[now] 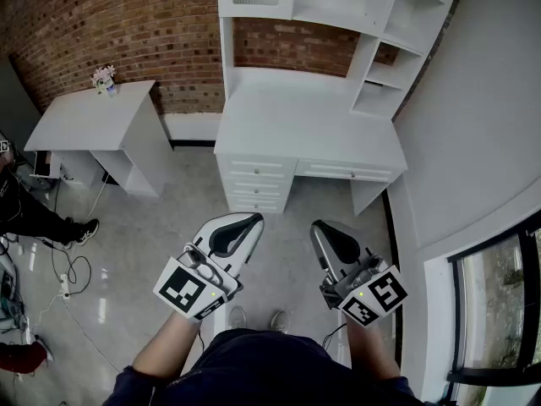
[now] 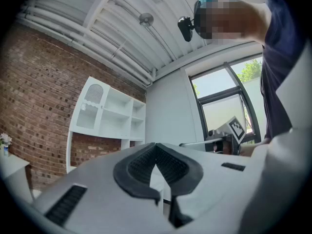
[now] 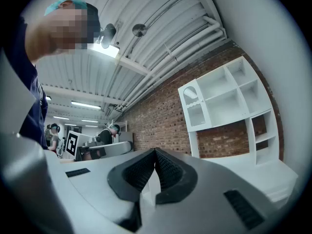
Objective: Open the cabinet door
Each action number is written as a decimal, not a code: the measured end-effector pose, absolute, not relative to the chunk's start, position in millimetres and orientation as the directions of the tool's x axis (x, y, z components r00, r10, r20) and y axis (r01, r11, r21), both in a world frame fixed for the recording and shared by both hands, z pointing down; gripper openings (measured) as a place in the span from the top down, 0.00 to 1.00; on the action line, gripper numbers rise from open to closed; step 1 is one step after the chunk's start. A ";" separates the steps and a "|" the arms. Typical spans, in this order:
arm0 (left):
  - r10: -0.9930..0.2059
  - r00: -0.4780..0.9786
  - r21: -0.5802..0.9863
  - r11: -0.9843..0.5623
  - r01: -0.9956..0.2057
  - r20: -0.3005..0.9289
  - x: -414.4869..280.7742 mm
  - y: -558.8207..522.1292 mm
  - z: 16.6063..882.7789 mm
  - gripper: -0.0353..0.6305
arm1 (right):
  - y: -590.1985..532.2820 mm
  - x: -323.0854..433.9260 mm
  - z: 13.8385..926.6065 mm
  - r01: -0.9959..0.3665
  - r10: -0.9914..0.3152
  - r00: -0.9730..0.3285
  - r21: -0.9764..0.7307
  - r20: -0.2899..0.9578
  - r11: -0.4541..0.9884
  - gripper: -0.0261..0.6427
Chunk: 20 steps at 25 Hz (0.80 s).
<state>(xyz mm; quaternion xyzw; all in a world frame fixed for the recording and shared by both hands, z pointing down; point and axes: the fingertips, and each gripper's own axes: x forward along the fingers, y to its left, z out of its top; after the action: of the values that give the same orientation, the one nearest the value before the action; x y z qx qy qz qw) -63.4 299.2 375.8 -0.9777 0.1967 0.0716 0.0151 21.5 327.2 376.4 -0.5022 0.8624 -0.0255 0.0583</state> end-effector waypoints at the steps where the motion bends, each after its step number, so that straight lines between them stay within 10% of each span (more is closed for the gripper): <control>1: -0.382 0.912 -0.001 -0.922 -0.387 -0.146 -63.1 298.9 375.9 0.94 | 327.0 21.7 376.7 -0.863 -0.869 -0.489 -0.104 -0.075 0.495 0.92; 20: -0.407 0.905 0.013 -0.913 -0.409 -0.122 -25.8 317.0 388.3 0.94 | 346.8 58.5 392.2 -0.823 -0.839 -0.540 -0.164 -0.070 0.543 0.92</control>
<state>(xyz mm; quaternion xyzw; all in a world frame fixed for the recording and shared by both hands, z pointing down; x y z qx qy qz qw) -25.8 317.0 388.3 -0.9760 0.2090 0.0610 0.0064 58.5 346.8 392.2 -0.4747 0.8756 -0.0556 0.0699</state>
